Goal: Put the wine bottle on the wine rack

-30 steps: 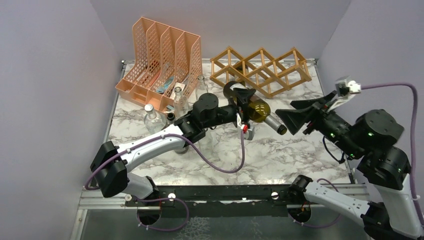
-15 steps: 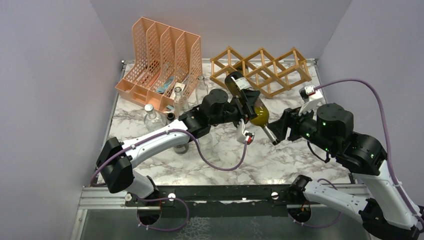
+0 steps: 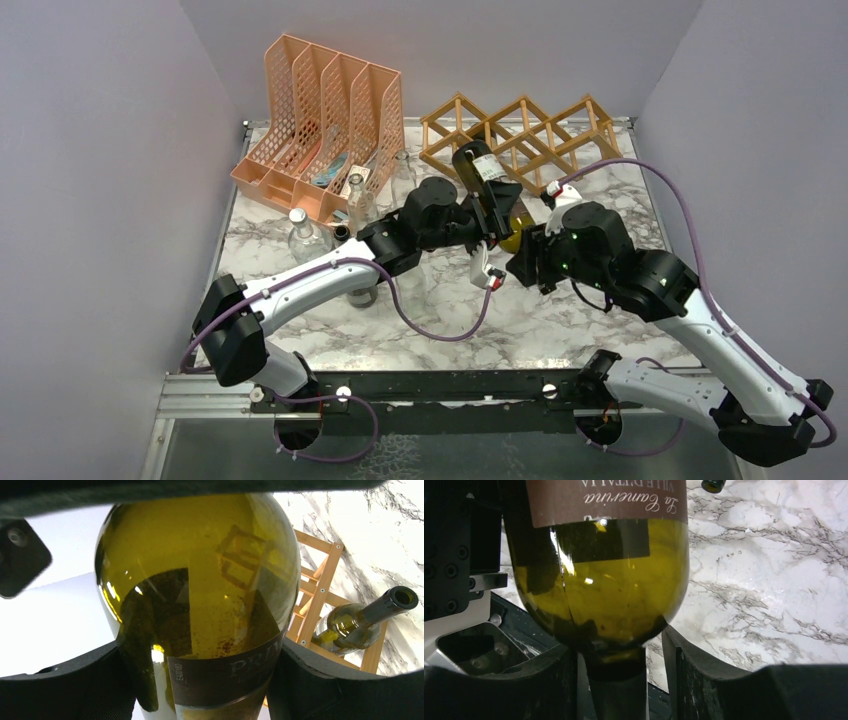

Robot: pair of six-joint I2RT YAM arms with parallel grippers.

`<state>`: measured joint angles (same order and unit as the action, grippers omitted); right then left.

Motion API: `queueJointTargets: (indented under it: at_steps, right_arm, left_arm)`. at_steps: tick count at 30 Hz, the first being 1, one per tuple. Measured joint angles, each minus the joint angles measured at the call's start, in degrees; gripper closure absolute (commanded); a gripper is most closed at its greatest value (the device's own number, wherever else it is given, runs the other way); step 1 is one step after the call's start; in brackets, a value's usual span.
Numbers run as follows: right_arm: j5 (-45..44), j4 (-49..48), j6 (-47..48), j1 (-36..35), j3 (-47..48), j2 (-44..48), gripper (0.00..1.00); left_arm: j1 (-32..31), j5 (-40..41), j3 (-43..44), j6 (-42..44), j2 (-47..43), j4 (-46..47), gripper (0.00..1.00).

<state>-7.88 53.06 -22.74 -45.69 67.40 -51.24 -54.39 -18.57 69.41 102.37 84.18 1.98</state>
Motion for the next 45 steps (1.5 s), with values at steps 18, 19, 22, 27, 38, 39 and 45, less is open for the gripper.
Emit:
queueJointTargets:
  at_steps: [18,19,22,27,38,39,45]
  right_arm:
    - [1.3,-2.9,-0.3,-0.4,-1.7,0.2,0.99]
    - [0.9,-2.9,-0.3,-0.5,-1.7,0.4,0.99]
    - [-2.6,-2.9,-0.6,-0.5,-1.6,1.2,0.99]
    - [-12.2,-2.2,-2.2,-0.4,-1.1,2.8,0.99]
    - [-24.7,-2.7,-4.6,-0.3,-1.5,1.3,0.99]
    - [-25.0,-3.3,-4.3,-0.3,-1.7,1.0,0.99]
    - [-25.9,-7.8,-2.6,0.5,-2.1,-3.7,0.99]
  left_arm:
    - [0.2,0.0,0.7,-0.7,0.1,-1.1,0.02]
    - [0.1,0.0,0.7,-1.7,0.1,-0.5,0.01]
    - [0.1,0.0,1.4,-4.3,0.0,1.4,0.01]
    - [0.0,0.0,2.3,-5.4,-0.1,3.2,0.01]
    - [-0.1,5.5,9.7,-31.4,-0.5,7.7,0.01]
    - [-0.1,6.0,9.9,-32.6,-0.9,9.6,0.01]
    - [-0.3,20.9,16.7,-58.9,-0.4,11.6,0.06]
